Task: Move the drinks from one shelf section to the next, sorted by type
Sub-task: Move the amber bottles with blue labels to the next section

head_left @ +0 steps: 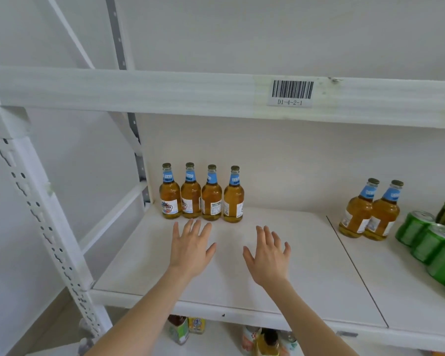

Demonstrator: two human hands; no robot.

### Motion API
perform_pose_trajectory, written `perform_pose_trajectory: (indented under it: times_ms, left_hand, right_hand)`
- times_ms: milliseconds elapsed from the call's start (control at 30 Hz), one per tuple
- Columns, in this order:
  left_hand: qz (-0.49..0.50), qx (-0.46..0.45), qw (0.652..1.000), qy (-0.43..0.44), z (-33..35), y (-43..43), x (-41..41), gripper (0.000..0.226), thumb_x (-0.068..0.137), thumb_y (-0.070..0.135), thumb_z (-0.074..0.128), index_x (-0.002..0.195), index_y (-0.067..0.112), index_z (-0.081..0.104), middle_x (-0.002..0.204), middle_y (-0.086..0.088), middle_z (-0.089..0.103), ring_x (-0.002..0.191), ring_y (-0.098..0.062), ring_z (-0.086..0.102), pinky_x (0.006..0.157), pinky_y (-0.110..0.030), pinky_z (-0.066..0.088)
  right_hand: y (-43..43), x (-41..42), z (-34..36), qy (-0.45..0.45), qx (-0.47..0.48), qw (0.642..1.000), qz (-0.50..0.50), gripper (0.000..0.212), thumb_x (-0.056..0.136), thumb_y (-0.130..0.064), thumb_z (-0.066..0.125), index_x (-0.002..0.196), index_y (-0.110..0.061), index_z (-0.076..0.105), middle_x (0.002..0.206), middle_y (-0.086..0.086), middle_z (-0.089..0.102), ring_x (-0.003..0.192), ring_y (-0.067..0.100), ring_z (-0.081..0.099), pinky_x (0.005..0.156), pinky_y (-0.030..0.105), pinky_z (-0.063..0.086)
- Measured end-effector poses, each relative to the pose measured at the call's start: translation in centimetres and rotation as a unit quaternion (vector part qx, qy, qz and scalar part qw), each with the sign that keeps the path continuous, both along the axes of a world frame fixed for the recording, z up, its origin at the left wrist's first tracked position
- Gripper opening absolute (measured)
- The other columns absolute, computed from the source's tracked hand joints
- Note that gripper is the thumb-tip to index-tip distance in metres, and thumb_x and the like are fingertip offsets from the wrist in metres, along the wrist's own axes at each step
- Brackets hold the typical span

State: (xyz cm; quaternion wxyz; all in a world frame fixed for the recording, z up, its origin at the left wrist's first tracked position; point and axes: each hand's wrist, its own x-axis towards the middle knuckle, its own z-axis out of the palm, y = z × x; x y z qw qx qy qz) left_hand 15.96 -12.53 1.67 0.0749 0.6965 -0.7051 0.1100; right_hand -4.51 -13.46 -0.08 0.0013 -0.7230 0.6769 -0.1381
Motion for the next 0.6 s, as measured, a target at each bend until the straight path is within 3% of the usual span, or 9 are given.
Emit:
perform_pose_trajectory:
  times_ms: [367, 600]
  left_hand:
    - [-0.025, -0.072, 0.996, 0.053, 1.5, -10.1, 1.9, 0.065, 0.097, 0.056, 0.040, 0.150, 0.019, 0.032, 0.153, -0.006, 0.042, 0.143, -0.026, 0.036, 0.116, -0.044, 0.034]
    - [-0.047, -0.113, 0.986, 0.117, 2.2, -15.7, 2.7, 0.066, 0.097, 0.053, 0.045, 0.147, 0.011, 0.036, 0.141, -0.008, 0.055, 0.129, -0.024, 0.051, 0.101, -0.033, 0.047]
  right_hand:
    - [-10.3, 2.8, 1.1, -0.004, -0.025, 1.000, 0.008, 0.071, 0.095, -0.061, 0.029, 0.153, -0.023, 0.014, 0.162, 0.002, 0.020, 0.147, 0.025, 0.019, 0.116, 0.051, 0.018]
    - [-15.6, 4.6, 1.7, -0.050, -0.051, 0.997, -0.006, 0.069, 0.092, -0.061, 0.035, 0.149, -0.025, 0.020, 0.157, -0.001, 0.030, 0.142, 0.024, 0.029, 0.112, 0.050, 0.026]
